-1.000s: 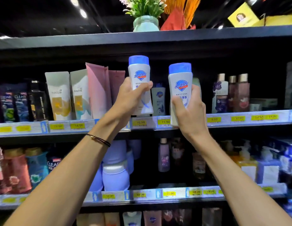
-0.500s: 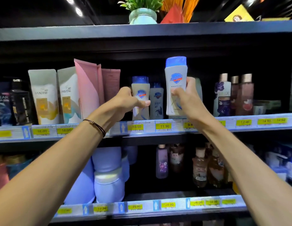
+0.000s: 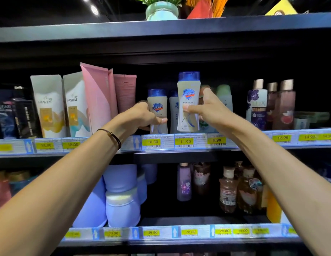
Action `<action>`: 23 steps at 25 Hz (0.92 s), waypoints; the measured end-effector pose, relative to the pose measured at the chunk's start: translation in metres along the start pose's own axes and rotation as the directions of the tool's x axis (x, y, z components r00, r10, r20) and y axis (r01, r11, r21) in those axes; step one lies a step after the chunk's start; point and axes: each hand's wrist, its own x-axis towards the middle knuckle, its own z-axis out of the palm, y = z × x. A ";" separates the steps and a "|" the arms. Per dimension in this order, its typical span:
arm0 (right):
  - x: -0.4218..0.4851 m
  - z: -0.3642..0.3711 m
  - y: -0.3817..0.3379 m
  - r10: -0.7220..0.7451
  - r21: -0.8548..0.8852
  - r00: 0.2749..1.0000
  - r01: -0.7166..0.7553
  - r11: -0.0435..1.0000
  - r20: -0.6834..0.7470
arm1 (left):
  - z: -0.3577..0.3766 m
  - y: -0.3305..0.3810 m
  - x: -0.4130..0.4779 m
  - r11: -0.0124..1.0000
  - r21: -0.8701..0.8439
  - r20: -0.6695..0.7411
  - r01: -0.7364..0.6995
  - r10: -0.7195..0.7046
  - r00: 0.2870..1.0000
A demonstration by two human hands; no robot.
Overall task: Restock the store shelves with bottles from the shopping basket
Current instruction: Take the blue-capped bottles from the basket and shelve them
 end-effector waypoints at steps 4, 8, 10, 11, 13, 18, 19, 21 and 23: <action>0.011 0.005 0.005 0.026 -0.059 0.999 -0.024 0.998 0.034 | 0.004 0.002 0.005 0.997 0.067 -0.020 0.022 -0.020 1.000; 0.025 0.009 0.013 0.046 -0.114 0.999 -0.043 0.993 0.027 | 0.002 0.002 0.010 0.981 0.188 -0.043 0.045 -0.038 0.998; 0.030 0.011 0.015 0.055 -0.152 0.999 -0.054 0.987 0.002 | 0.002 0.002 0.011 0.976 0.214 -0.036 0.040 -0.033 0.999; 0.032 0.013 0.016 0.060 -0.165 0.998 -0.061 0.984 -0.010 | 0.003 0.002 0.011 0.975 0.221 -0.034 0.033 -0.027 0.999; 0.035 0.015 0.018 0.077 -0.190 0.997 -0.078 0.979 -0.008 | 0.005 0.002 0.009 0.974 0.224 -0.033 0.022 -0.015 0.999; 0.037 0.020 0.018 0.102 -0.269 0.995 -0.098 0.958 0.001 | -0.009 -0.004 0.003 0.951 0.310 -0.129 -0.026 0.069 0.989; 0.037 0.020 0.017 0.101 -0.283 0.995 -0.097 0.954 -0.001 | -0.013 -0.006 -0.003 0.921 0.389 -0.181 -0.024 0.102 0.978; 0.038 0.022 0.016 0.106 -0.317 0.994 -0.100 0.943 -0.001 | -0.017 -0.010 -0.023 0.836 0.548 -0.232 -0.038 0.195 0.953; 0.037 0.023 0.015 0.112 -0.352 0.994 -0.105 0.930 0.000 | -0.013 -0.015 -0.050 0.747 0.661 -0.236 -0.070 0.295 0.926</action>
